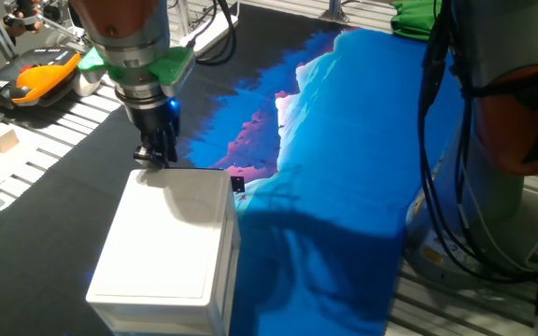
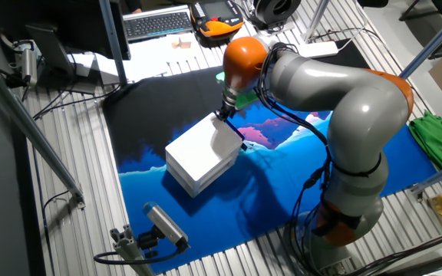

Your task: Grasp the handle and open the drawer

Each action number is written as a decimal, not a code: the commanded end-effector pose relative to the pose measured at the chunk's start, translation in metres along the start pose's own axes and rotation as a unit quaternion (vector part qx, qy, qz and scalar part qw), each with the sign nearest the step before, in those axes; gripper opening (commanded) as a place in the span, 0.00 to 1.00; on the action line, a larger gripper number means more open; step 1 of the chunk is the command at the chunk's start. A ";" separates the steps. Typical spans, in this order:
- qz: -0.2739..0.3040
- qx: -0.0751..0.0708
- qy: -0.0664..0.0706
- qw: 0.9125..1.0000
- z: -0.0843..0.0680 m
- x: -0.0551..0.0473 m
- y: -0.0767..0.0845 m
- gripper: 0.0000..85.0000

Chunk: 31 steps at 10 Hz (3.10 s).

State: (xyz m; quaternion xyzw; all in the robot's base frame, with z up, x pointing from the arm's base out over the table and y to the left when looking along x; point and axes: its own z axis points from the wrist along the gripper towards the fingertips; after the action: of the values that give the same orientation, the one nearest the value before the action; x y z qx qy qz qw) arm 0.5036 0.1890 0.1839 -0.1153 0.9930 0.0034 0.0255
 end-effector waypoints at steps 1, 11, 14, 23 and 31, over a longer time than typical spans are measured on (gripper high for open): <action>0.000 0.000 0.000 1.000 0.000 0.000 0.000 0.40; -0.005 0.007 -0.002 1.000 0.006 -0.002 0.002 0.20; -0.015 0.000 -0.005 1.000 0.006 -0.002 0.002 0.20; -0.025 0.005 -0.009 1.000 0.003 -0.002 0.003 0.00; -0.039 0.003 -0.011 0.999 0.002 -0.003 -0.002 0.00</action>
State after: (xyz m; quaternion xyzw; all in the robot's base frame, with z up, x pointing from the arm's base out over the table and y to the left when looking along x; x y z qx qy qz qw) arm 0.5070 0.1880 0.1821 -0.1543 0.9873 0.0007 0.0364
